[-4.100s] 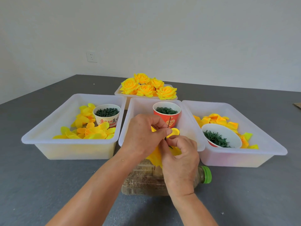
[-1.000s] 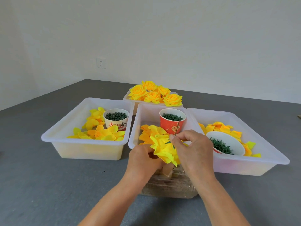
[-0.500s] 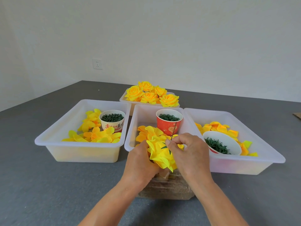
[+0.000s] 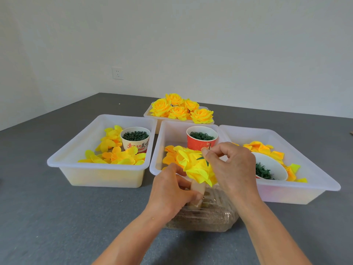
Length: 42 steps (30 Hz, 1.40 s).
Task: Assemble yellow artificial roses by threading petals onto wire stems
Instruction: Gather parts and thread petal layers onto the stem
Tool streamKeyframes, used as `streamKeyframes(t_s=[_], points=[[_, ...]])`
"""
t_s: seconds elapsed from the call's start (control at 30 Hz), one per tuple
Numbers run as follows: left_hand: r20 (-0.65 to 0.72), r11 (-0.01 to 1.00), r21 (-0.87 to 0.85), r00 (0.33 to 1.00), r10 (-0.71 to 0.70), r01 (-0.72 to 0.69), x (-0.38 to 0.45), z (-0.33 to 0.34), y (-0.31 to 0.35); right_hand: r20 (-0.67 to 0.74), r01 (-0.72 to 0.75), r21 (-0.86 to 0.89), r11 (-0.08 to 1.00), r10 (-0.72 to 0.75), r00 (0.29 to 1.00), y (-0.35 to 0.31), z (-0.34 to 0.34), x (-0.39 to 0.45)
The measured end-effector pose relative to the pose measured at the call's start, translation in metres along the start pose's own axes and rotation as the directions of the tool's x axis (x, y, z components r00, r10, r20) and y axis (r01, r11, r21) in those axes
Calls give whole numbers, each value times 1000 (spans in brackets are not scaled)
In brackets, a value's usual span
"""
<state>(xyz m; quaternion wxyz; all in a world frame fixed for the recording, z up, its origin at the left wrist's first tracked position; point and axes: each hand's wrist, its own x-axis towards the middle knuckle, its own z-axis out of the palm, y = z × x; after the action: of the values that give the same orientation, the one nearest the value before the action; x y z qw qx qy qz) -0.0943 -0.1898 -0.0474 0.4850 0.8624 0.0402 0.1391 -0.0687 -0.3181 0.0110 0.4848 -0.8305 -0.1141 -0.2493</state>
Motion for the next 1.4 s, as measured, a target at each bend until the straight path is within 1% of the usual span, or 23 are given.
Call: streamKeyframes(t_s=[0.2, 0.37, 0.57, 0.8, 0.87, 1.0, 1.1, 1.17, 1.3, 1.37, 1.4], points=[[22, 1000, 20, 1000, -7, 6, 0, -1, 1, -18, 32, 14, 999, -31, 999, -10, -6, 9], [29, 999, 32, 999, 23, -24, 0, 0, -1, -41, 42, 34, 999, -40, 998, -16, -10, 14], [69, 999, -1, 996, 54, -54, 0, 0, -2, -77, 68, 34, 997, -65, 995, -17, -11, 20], [76, 998, -14, 995, 66, -65, -2, -1, 0, -118, -8, 159, 987, 27, 993, -13, -16, 30], [79, 998, -13, 994, 70, -69, -1, -2, 2, -133, -34, 235, 971, 66, 989, -13, -21, 35], [140, 998, -9, 989, 58, -57, 0, -8, 7, -166, -77, 384, 920, 151, 975, -13, -31, 44], [123, 996, -23, 989, 88, -86, 4, -13, 13, -164, -134, 513, 848, 250, 954, -11, -37, 48], [119, 993, -34, 986, 120, -117, 6, -13, 16, -143, -172, 582, 795, 308, 941, -8, -39, 49], [138, 986, -91, 978, 155, -143, 7, -11, 18, -72, -262, 647, 716, 400, 914, -2, -39, 47], [144, 983, -117, 977, 159, -143, 7, -10, 17, -26, -337, 677, 654, 479, 877, 3, -37, 50], [145, 982, -122, 976, 161, -143, 7, -10, 17, 15, -383, 707, 595, 528, 849, 6, -36, 52]])
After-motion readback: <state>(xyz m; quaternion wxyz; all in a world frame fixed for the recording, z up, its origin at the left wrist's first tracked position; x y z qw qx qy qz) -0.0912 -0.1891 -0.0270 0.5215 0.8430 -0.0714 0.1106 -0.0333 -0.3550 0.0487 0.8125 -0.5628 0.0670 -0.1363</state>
